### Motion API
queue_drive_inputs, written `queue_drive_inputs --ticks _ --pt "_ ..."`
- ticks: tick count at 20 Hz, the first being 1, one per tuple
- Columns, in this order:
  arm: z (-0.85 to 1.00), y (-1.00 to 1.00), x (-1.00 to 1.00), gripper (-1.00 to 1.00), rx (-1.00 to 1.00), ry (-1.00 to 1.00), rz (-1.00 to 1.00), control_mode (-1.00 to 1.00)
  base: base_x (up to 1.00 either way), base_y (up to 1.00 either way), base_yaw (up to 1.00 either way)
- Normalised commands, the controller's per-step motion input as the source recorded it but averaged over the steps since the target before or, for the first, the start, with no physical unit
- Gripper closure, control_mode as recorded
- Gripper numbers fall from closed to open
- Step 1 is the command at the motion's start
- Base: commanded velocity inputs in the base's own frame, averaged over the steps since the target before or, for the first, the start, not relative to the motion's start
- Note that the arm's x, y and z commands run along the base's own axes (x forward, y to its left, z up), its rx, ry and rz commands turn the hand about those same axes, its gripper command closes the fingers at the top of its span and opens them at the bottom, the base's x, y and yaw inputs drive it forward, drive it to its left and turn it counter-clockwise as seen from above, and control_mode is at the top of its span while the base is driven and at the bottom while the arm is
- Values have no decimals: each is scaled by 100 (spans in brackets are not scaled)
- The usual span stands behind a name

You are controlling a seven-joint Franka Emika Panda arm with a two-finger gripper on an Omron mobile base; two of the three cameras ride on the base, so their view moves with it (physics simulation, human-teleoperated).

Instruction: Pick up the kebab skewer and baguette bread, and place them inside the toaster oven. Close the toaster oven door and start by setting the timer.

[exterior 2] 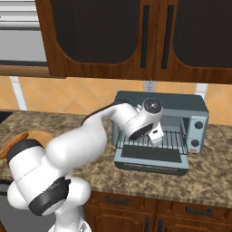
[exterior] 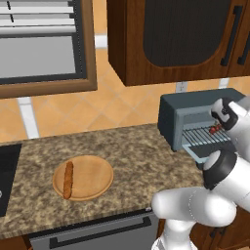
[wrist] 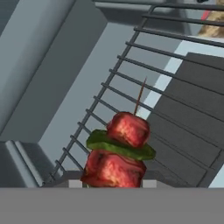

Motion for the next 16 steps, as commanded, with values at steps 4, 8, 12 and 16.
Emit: queue_drive_inputs --ticks 4,8,12,16 --pt "-14 0 16 100 0 -3 0 -100 0 0 0" --pt "-36 0 2 100 0 -6 0 -100 0 0 0" --pt "-18 0 12 100 0 -6 0 -100 0 0 0" --pt "0 0 30 100 0 0 0 -100 0 0 0"
